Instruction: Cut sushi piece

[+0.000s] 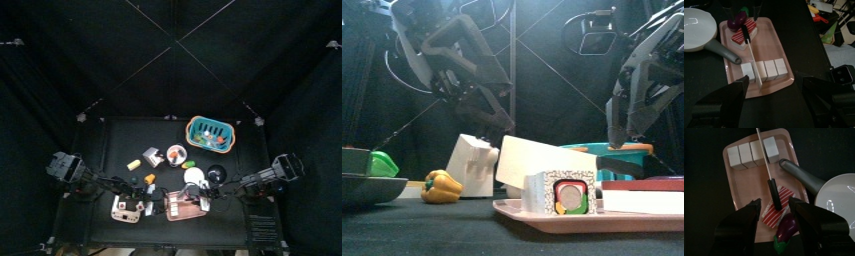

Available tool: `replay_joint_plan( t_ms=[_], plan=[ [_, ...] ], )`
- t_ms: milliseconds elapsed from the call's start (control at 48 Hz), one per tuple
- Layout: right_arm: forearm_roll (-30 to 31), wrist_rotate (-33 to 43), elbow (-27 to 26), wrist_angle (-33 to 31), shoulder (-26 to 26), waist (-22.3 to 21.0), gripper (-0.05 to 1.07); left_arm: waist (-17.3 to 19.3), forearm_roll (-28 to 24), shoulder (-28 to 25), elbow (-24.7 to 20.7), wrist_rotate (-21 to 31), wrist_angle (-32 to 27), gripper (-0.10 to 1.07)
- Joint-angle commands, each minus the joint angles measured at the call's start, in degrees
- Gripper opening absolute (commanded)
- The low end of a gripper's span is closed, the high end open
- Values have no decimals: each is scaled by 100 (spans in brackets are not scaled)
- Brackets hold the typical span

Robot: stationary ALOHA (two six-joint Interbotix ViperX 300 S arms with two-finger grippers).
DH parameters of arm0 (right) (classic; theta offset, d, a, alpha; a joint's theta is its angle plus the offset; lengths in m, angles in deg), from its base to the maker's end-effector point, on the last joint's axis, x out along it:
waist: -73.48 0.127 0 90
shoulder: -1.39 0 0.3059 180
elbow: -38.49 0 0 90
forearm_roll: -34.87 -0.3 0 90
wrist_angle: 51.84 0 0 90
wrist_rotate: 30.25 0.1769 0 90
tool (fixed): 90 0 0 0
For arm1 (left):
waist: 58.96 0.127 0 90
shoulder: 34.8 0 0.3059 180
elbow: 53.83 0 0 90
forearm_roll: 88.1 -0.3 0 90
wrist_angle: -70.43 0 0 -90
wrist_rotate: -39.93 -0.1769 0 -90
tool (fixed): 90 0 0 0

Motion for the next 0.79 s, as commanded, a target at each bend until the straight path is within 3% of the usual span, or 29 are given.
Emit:
replay_joint_plan(
  t_ms=[0,458,771],
  plan=[
    [-9,0,-123,9,79,9,84,-9,35,62,-114,-18,9,102],
    [-18,0,-141,-88,79,9,84,53,-18,105,-229,-141,-378,102],
    [-70,0,-141,-141,70,18,84,18,-686,97,-677,-202,-949,102]
  ],
)
